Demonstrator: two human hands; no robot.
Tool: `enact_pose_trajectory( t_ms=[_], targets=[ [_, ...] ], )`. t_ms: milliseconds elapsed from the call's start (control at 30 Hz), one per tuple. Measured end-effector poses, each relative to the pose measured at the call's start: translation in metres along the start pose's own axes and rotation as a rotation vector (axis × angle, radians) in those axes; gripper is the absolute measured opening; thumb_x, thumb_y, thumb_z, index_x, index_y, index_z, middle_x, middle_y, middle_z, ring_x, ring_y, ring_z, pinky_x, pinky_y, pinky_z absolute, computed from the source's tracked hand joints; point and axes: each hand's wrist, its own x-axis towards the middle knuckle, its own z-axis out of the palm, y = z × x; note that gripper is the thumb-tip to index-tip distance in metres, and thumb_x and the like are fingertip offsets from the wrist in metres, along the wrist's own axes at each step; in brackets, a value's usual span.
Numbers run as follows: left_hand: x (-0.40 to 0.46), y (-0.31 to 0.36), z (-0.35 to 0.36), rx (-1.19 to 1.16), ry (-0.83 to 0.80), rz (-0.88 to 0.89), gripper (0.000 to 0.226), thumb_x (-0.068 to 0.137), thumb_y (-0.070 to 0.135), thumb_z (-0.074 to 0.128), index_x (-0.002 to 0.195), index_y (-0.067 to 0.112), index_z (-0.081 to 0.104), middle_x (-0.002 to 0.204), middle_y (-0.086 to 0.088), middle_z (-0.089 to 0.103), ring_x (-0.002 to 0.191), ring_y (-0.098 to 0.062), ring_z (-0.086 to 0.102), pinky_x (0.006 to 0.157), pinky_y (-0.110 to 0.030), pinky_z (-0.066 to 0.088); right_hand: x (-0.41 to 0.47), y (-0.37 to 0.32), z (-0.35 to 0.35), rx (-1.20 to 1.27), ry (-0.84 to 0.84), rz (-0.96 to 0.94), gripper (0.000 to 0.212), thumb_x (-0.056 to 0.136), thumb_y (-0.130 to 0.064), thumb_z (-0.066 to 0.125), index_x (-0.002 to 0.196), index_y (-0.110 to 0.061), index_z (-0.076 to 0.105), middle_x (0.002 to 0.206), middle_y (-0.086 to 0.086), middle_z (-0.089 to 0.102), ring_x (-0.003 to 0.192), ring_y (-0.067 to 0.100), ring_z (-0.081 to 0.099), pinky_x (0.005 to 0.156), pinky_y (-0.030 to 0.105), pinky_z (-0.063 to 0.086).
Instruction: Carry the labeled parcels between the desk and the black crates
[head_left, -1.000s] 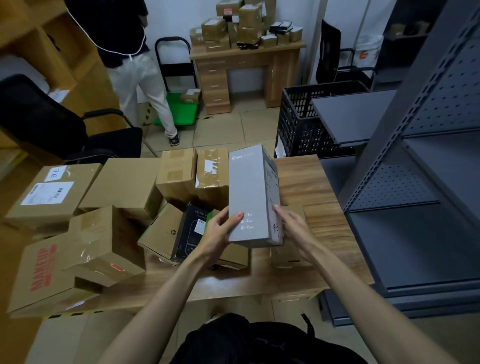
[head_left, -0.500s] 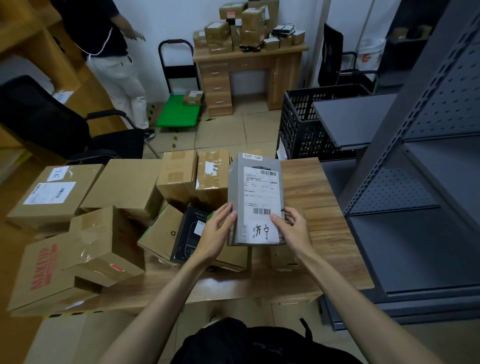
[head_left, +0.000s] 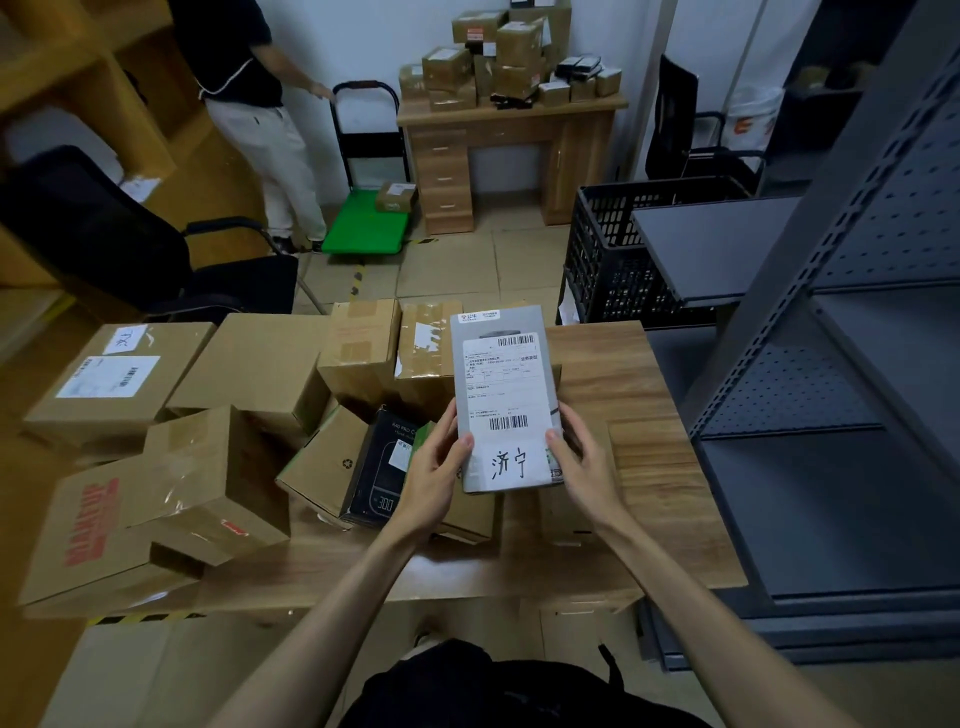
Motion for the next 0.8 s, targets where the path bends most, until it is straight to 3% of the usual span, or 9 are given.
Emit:
enact_pose_trajectory(
  t_ms=[100,300,433,600,800],
  targets=[
    [-0.002,0.004,0.001,-0.01,0.002,0.026,0.055,0.105,0.018,0.051,0.148,0.046,0.031,0.145,0.0,0.055,0.123,-0.016,0.063,0.086,-0.031,0.06,0.0,0.0,0.0,0.0,-0.021,-0.004,0.052,0.103,-0.011,0.05,0.152,-0.018,0.034,0.114,-0.015,0.061,0.095,-0.01,0.066,0.072,0.018,0.057],
    [0.004,0.023,0.001,-0.035,0.021,0.079,0.054,0.104,0.014,0.052,0.144,0.046,0.034,0.146,0.005,0.055,0.123,-0.008,0.062,0.084,-0.024,0.058,0.012,-0.013,-0.002,0.031,-0.007,-0.05,0.048,0.103,-0.009,0.051,0.149,-0.016,0.041,0.125,0.001,0.066,0.103,0.001,0.068,0.079,0.022,0.058],
    [0.021,0.054,-0.001,-0.038,0.022,0.138,0.051,0.105,0.015,0.052,0.14,0.049,0.038,0.147,0.01,0.054,0.125,-0.004,0.06,0.09,-0.023,0.056,0.03,-0.043,-0.004,0.047,0.015,-0.133,0.044,0.102,-0.006,0.051,0.145,-0.016,0.045,0.128,0.001,0.064,0.108,-0.002,0.065,0.079,0.015,0.054],
    [0.046,0.11,-0.004,-0.011,0.003,0.278,0.053,0.106,0.014,0.05,0.147,0.042,0.032,0.143,0.019,0.053,0.128,-0.003,0.057,0.093,-0.023,0.055,0.052,-0.095,-0.01,0.112,0.023,-0.217,0.044,0.103,-0.011,0.051,0.145,-0.024,0.045,0.127,-0.008,0.065,0.108,0.0,0.066,0.08,0.021,0.057],
    [0.071,0.178,-0.003,-0.058,0.056,0.452,0.052,0.104,0.016,0.052,0.147,0.041,0.036,0.153,0.004,0.05,0.135,-0.014,0.054,0.104,-0.035,0.052,0.074,-0.171,-0.02,0.136,0.049,-0.391,0.046,0.103,-0.013,0.051,0.148,-0.018,0.044,0.132,-0.002,0.063,0.115,0.004,0.064,0.085,0.02,0.056]
  ],
)
